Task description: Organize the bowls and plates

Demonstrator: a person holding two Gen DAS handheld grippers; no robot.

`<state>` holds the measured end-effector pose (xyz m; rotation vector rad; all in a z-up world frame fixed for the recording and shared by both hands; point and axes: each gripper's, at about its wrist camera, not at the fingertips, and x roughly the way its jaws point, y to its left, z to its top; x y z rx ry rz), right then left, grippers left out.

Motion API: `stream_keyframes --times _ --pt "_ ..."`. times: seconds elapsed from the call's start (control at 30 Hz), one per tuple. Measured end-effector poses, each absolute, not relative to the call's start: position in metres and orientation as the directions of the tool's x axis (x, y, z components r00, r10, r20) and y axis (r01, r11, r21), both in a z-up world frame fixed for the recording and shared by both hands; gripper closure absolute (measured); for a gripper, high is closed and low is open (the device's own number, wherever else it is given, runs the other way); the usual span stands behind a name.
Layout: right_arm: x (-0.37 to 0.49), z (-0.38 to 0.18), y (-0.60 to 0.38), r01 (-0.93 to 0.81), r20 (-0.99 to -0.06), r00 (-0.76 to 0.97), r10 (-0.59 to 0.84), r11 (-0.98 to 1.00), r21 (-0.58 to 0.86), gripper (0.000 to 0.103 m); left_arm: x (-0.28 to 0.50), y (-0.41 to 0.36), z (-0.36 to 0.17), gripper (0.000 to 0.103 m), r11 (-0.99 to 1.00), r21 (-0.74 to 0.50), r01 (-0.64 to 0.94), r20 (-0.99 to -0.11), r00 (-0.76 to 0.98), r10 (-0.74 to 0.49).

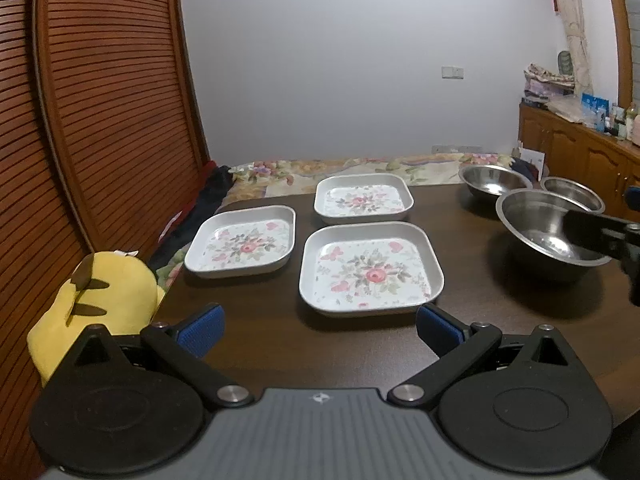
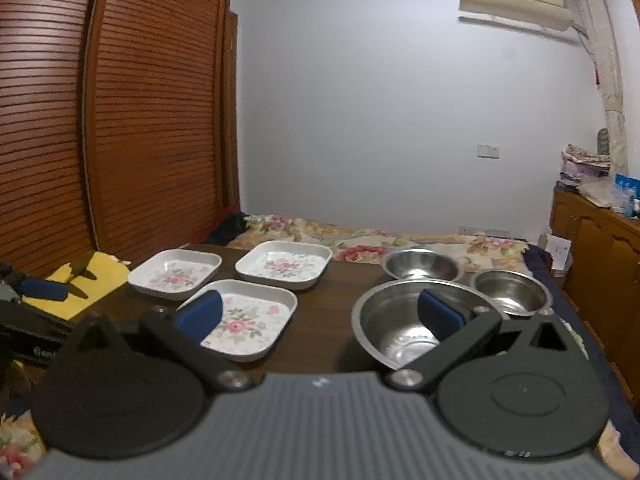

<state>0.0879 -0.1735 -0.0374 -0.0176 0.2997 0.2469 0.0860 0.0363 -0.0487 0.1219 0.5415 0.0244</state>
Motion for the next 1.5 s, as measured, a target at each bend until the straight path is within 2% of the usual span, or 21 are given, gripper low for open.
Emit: stream_keyframes --times 0.23,0.53,0.67,0.87,0.9,1.0,1.07,1.13,1.4,1.5 --pt "0.112 -0.035 -0.162 -0.278 -0.312 0.912 0.268 0.961 0.012 0.000 0.117 0.045 -0.056 0.000 0.997 0.076 0.027 -0.557 0.830 0.020" --pt "0.147 -0.037 -0.138 -0.344 -0.346 0.882 0.320 0.939 -0.008 0.000 0.154 0.065 -0.061 0.000 0.995 0.092 0.041 -0.548 0.836 0.016" --pt "0.164 -0.039 -0.130 -0.353 -0.365 0.870 0.332 0.936 0.011 0.000 0.171 0.082 -0.062 0.004 0.998 0.018 0.053 -0.555 0.831 -0.034" --pt "0.180 -0.044 -0.120 -0.377 -0.392 0.849 0.354 0.926 0.019 0.001 0.192 0.101 -0.069 0.023 0.998 -0.026 0.058 -0.575 0.816 -0.063" --pt "0.183 -0.045 -0.118 -0.382 -0.398 0.845 0.357 0.924 0.016 0.003 0.195 0.104 -0.070 0.029 0.997 -0.040 0.061 -0.577 0.813 -0.073" --pt "0.190 -0.051 -0.111 -0.390 -0.432 0.827 0.360 0.920 0.020 0.015 0.203 0.110 -0.075 0.041 0.994 -0.076 0.073 -0.588 0.802 -0.104" --pt "0.195 -0.056 -0.107 -0.390 -0.451 0.817 0.359 0.920 0.025 0.019 0.206 0.111 -0.079 0.048 0.994 -0.081 0.075 -0.588 0.802 -0.108" --pt "0.198 -0.061 -0.104 -0.389 -0.471 0.808 0.353 0.921 0.023 0.028 0.209 0.111 -0.082 0.059 0.994 -0.077 0.083 -0.588 0.801 -0.112" --pt "0.207 -0.077 -0.100 -0.373 -0.536 0.780 0.323 0.928 0.015 0.050 0.216 0.110 -0.091 0.076 0.989 -0.083 0.120 -0.598 0.788 -0.146" --pt "0.209 -0.081 -0.100 -0.363 -0.549 0.777 0.308 0.932 0.009 0.051 0.218 0.108 -0.093 0.078 0.986 -0.092 0.136 -0.599 0.783 -0.164"
